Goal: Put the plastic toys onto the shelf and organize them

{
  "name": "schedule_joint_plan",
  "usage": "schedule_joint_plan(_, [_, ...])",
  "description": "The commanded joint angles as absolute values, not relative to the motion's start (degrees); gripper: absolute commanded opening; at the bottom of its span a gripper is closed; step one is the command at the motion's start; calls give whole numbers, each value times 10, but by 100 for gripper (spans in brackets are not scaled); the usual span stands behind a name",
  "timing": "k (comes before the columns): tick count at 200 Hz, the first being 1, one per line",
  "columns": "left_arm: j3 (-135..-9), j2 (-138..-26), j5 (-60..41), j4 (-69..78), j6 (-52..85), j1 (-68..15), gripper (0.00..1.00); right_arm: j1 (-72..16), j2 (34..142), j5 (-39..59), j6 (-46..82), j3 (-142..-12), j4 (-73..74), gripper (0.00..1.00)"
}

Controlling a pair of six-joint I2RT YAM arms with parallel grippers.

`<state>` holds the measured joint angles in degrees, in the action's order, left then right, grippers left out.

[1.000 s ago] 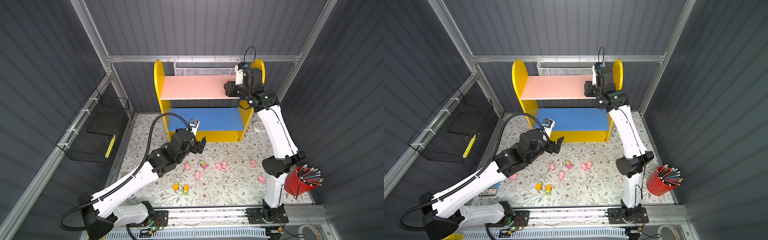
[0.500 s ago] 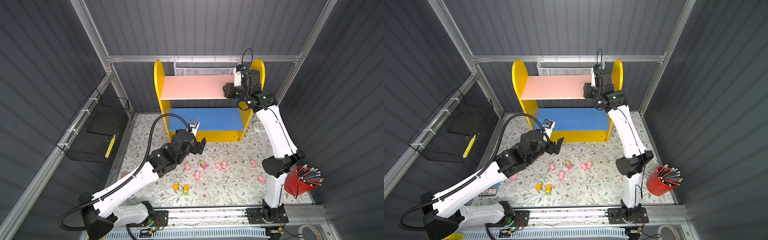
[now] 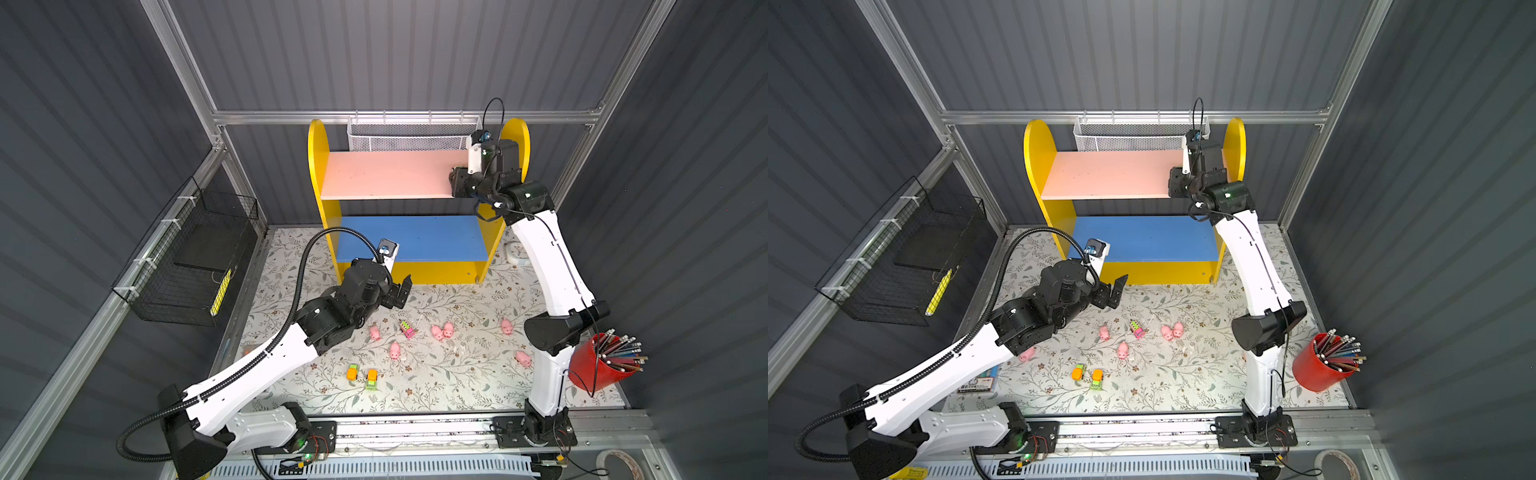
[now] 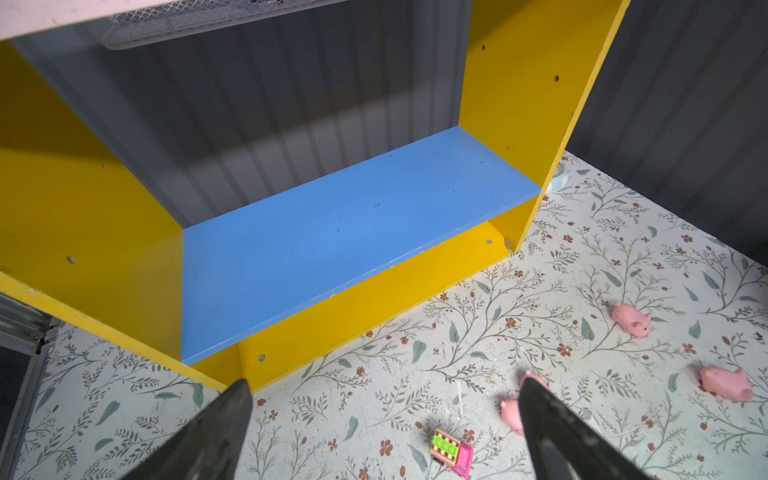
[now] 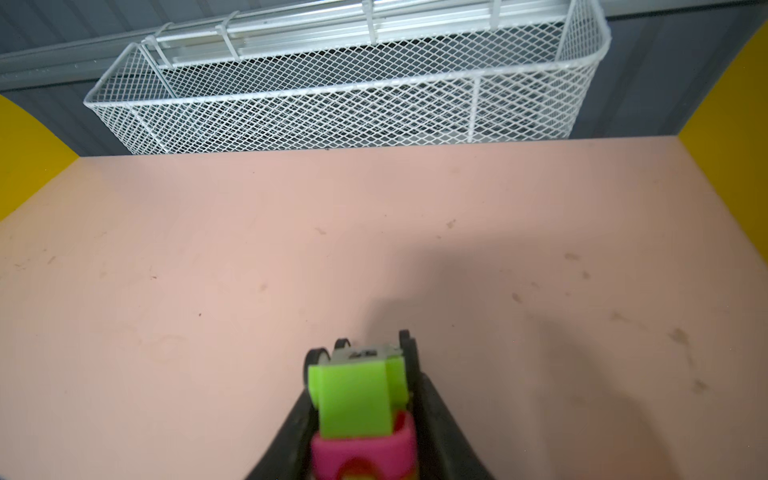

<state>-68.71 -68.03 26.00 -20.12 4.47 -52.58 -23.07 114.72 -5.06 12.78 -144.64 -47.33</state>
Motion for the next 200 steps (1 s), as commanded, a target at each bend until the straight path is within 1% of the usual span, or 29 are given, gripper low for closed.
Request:
schedule_joint_plan(1, [-679,-664,269,-198,43,-529,100,-234,1140,-48,125,-1445,-473,33])
schedule_joint_plan(42, [-678,-660,266,-198,48,-529,100,-242,1107,-46,120,-1450,-488,32])
schedule_joint_plan(75, [-680,-658,257,-200,58,-529,100,-244,1093,-45,130,-1487,-547,32])
schedule_joint_plan(120, [-675,-640,239,-206,80,-529,100,-244,1061,-53,137,-1487,-621,33])
schedule_joint_plan(154, [-668,-626,230,-209,90,-529,100,-238,1061,-49,125,-1493,-665,32])
schedule_joint_plan(200, [-657,-608,229,-212,94,-529,100,-239,1076,-27,119,-1496,-680,33])
